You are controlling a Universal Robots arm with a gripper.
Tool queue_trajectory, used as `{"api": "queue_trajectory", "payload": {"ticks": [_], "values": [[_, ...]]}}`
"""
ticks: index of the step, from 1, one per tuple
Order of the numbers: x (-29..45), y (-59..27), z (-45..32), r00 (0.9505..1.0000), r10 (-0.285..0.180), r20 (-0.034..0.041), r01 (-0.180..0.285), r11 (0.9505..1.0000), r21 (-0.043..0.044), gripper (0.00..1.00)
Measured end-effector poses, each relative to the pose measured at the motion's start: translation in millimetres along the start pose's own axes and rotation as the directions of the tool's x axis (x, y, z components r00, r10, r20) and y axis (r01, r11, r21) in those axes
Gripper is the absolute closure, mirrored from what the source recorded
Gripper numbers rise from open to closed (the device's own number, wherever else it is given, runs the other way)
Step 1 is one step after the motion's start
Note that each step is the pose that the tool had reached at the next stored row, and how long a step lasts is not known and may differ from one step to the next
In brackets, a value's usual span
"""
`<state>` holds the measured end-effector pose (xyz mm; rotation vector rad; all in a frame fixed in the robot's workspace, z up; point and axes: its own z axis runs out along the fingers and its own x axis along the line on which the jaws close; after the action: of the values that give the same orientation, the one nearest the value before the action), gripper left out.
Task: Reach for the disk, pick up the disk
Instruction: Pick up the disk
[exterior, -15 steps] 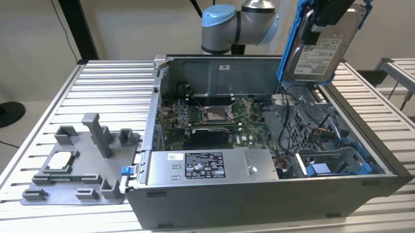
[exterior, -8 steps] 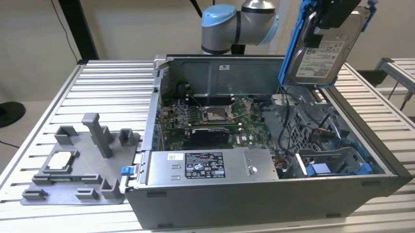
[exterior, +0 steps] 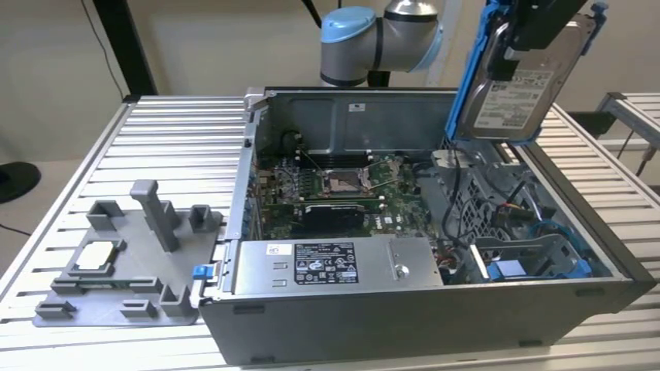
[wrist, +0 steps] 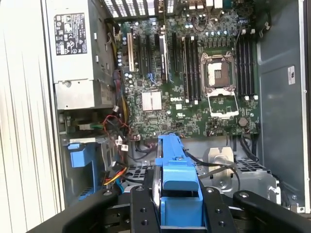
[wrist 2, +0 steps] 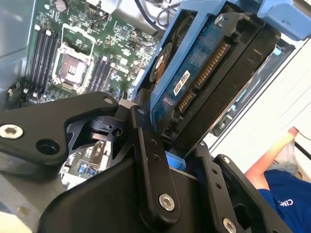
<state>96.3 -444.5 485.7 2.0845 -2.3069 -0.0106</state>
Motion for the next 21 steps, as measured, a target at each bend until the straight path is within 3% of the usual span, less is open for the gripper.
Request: {"api": "queue_trajectory", "payload": {"ticks": [21], "values": [[25.5, -2.6, 1.1, 1.0000, 0.000, 0.0000, 0.000, 1.0000, 0.0000, 1.00]]}}
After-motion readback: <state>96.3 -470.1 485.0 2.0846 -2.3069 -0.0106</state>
